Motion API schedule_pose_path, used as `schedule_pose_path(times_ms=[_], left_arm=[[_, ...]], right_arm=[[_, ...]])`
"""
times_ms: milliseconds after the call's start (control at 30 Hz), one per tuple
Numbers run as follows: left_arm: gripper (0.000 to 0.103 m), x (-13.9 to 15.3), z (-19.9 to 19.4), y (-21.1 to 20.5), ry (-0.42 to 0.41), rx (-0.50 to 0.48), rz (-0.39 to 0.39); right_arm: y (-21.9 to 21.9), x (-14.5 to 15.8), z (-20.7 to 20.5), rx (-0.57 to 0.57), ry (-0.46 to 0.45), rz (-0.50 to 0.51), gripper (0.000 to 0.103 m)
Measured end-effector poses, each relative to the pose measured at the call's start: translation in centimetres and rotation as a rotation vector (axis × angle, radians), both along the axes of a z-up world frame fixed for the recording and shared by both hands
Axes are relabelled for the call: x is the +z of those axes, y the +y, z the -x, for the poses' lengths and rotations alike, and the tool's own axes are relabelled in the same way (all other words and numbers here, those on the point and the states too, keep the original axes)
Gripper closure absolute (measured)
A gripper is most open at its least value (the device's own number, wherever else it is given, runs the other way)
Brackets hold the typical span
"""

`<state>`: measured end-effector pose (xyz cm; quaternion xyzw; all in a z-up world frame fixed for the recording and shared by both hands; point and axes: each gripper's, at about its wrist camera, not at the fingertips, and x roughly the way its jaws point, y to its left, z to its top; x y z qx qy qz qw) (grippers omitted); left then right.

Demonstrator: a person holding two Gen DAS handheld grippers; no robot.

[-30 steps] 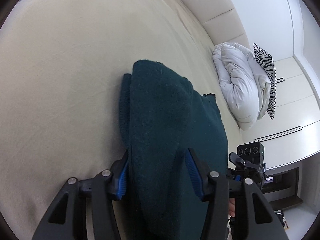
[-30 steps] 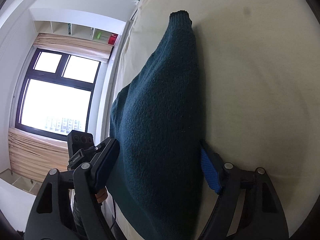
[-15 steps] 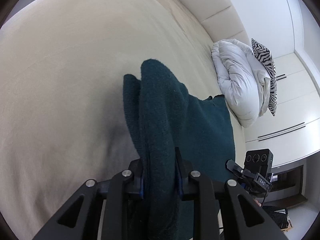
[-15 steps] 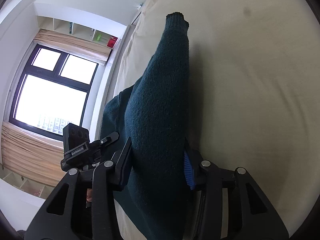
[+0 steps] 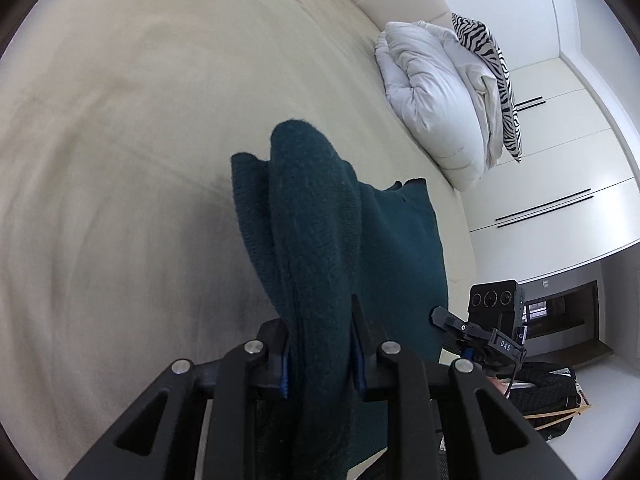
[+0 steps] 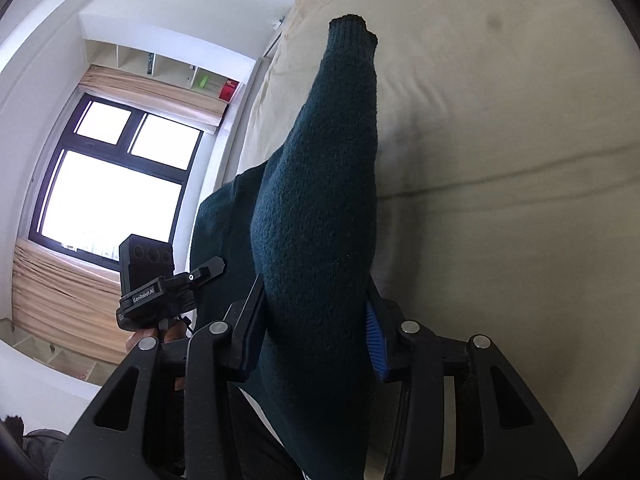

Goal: Fold small clothes

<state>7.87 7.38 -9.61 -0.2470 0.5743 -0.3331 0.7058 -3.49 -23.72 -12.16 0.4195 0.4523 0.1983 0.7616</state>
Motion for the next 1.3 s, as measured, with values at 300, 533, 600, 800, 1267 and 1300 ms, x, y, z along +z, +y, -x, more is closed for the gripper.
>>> schedule_pose_path(times_ms=[300, 533, 600, 800, 1267, 1300], left_arm=[[0.073, -4.5, 0.5, 0.2, 0.049, 0.033, -0.015], [0.070, -2.6, 1.8, 0.8, -0.006, 0.070, -0.043], [0.064, -1.0, 2.8, 1.2, -0.066, 0.088, -0.075], [0.042, 4.8, 6.5, 1.3, -0.344, 0.149, -0.222], [0.000, 16.5, 16.3, -1.4, -1.007, 0.309, -0.542], [0.000, 16.9, 16.5, -1.3, -1.009, 0.324, -0.548]], right_arm=[[-2.3, -5.6, 3.0, -0.088, 0.026, -0.103, 0.062], [-2.8, -4.5, 3.2, -0.150, 0.033, -0.102, 0.059], [-3.5, -2.8, 4.3, -0.200, 0.007, -0.014, 0.057], [-3.5, 4.4, 8.0, -0.288, -0.112, 0.298, 0.055], [5.9, 19.8, 14.8, -0.496, -0.542, 0.865, 0.000], [6.3, 20.7, 14.7, -0.496, -0.543, 0.855, 0.000]])
